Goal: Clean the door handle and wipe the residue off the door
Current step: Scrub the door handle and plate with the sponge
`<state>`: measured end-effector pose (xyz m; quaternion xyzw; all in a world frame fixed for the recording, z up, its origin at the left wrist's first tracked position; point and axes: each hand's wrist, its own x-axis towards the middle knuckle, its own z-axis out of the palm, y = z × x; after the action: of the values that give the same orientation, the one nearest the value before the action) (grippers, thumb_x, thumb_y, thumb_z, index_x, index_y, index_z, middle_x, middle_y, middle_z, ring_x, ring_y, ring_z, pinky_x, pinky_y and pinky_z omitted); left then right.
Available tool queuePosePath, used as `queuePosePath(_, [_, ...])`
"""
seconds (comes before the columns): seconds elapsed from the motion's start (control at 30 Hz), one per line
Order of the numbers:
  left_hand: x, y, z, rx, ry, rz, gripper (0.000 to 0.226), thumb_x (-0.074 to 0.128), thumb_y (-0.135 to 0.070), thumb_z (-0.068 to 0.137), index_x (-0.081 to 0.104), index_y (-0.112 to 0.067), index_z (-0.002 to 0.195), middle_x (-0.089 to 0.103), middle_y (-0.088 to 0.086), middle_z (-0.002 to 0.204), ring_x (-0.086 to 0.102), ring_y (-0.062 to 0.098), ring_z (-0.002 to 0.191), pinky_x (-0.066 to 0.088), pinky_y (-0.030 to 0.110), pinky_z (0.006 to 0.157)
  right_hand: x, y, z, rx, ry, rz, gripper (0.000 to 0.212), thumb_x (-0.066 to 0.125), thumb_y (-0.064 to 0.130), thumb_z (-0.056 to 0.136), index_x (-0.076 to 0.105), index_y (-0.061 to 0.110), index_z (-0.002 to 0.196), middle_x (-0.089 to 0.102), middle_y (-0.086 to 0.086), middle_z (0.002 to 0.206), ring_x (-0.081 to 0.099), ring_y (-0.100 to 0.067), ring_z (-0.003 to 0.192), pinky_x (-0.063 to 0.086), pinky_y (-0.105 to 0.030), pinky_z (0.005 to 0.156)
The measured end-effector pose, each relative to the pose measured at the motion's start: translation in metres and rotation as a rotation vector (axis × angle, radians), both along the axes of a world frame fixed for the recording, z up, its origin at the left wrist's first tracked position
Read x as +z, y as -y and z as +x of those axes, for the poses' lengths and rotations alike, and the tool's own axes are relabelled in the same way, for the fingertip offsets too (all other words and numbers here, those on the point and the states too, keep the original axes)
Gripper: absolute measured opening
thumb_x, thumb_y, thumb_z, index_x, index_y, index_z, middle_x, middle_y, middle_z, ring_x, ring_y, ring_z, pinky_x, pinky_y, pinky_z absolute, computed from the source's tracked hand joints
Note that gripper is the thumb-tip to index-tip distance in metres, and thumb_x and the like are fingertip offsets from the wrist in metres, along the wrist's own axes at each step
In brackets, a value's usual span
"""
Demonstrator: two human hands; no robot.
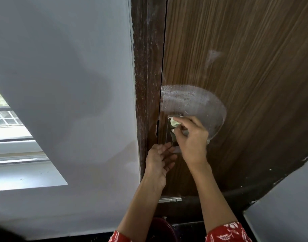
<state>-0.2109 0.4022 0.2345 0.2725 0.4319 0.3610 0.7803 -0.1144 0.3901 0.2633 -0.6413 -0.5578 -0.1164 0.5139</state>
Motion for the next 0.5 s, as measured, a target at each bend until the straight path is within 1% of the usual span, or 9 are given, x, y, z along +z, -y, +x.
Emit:
queuePosePath(0.1, [0.002, -0.001, -0.001, -0.004, 0.002, 0.008, 0.034, 0.040, -0.027, 0.095, 0.071, -0.011, 0.097, 0.074, 0.003, 0.079, 0.064, 0.018, 0.077, 0.046, 0.031, 0.073, -0.009, -0.002, -0.004, 0.030, 0.020, -0.027, 0.025, 0.067, -0.005, 0.077, 0.070, 0.005, 0.099, 0.063, -0.009, 0.100, 0.063, -0.019, 0.090, 0.054, -0.023, 0.077])
queuePosePath(0.2, [0.003, -0.002, -0.002, -0.014, -0.021, 0.021, 0.035, 0.039, -0.027, 0.096, 0.071, -0.011, 0.099, 0.074, 0.005, 0.090, 0.065, 0.020, 0.083, 0.046, 0.031, 0.074, -0.013, 0.001, 0.000, -0.006, -0.032, 0.061, 0.022, 0.067, -0.008, 0.077, 0.071, 0.004, 0.095, 0.063, -0.008, 0.098, 0.062, -0.015, 0.087, 0.050, -0.014, 0.078])
queuePosePath(0.27, [0.003, -0.002, -0.003, -0.011, -0.041, 0.037, 0.035, 0.040, -0.028, 0.096, 0.071, -0.012, 0.097, 0.075, 0.005, 0.092, 0.065, 0.020, 0.084, 0.046, 0.031, 0.074, -0.012, 0.000, 0.001, -0.052, -0.073, 0.147, 0.023, 0.067, -0.008, 0.077, 0.071, 0.003, 0.097, 0.063, -0.009, 0.100, 0.061, -0.013, 0.090, 0.049, -0.013, 0.082])
queuePosePath(0.3, [0.002, -0.002, -0.003, -0.005, -0.048, 0.043, 0.035, 0.040, -0.027, 0.096, 0.072, -0.013, 0.093, 0.075, 0.003, 0.086, 0.066, 0.019, 0.081, 0.046, 0.031, 0.073, -0.012, -0.001, -0.001, -0.049, -0.062, 0.162, 0.024, 0.066, -0.008, 0.078, 0.070, 0.002, 0.099, 0.063, -0.010, 0.100, 0.061, -0.013, 0.092, 0.049, -0.015, 0.084])
queuePosePath(0.33, [0.001, -0.002, -0.002, -0.001, -0.053, 0.051, 0.036, 0.041, -0.026, 0.096, 0.072, -0.015, 0.083, 0.075, 0.001, 0.078, 0.066, 0.017, 0.075, 0.046, 0.031, 0.071, -0.012, -0.003, -0.004, -0.027, -0.036, 0.152, 0.024, 0.066, -0.008, 0.078, 0.070, 0.002, 0.100, 0.064, -0.010, 0.101, 0.061, -0.013, 0.093, 0.050, -0.017, 0.084])
queuePosePath(0.4, [0.002, -0.002, 0.001, 0.009, -0.064, 0.066, 0.048, 0.042, -0.024, 0.095, 0.066, -0.021, 0.053, 0.071, -0.002, 0.064, 0.064, 0.012, 0.062, 0.047, 0.030, 0.066, -0.013, -0.006, -0.009, 0.016, 0.023, 0.078, 0.023, 0.068, -0.007, 0.077, 0.071, 0.002, 0.097, 0.065, -0.009, 0.099, 0.062, -0.014, 0.090, 0.051, -0.018, 0.082])
queuePosePath(0.43, [0.002, -0.001, 0.002, 0.014, -0.074, 0.070, 0.054, 0.042, -0.023, 0.095, 0.061, -0.021, 0.045, 0.070, -0.003, 0.061, 0.063, 0.011, 0.058, 0.047, 0.029, 0.065, -0.014, -0.006, -0.008, 0.013, 0.032, 0.048, 0.022, 0.069, -0.007, 0.076, 0.072, 0.003, 0.095, 0.065, -0.009, 0.097, 0.063, -0.013, 0.087, 0.051, -0.016, 0.080])
queuePosePath(0.47, [0.003, -0.001, 0.003, 0.020, -0.082, 0.076, 0.053, 0.043, -0.022, 0.095, 0.061, -0.021, 0.045, 0.070, -0.002, 0.062, 0.063, 0.011, 0.057, 0.047, 0.030, 0.066, -0.014, -0.005, -0.007, -0.009, 0.015, 0.041, 0.021, 0.071, -0.007, 0.075, 0.072, 0.003, 0.093, 0.065, -0.008, 0.095, 0.064, -0.014, 0.084, 0.050, -0.015, 0.078])
queuePosePath(0.5, [0.003, -0.001, 0.003, 0.026, -0.088, 0.082, 0.047, 0.043, -0.022, 0.095, 0.064, -0.021, 0.052, 0.071, 0.000, 0.067, 0.064, 0.012, 0.060, 0.048, 0.031, 0.070, -0.014, -0.004, -0.005, -0.039, -0.021, 0.062, 0.021, 0.071, -0.006, 0.075, 0.072, 0.003, 0.093, 0.066, -0.008, 0.095, 0.065, -0.014, 0.083, 0.050, -0.014, 0.078])
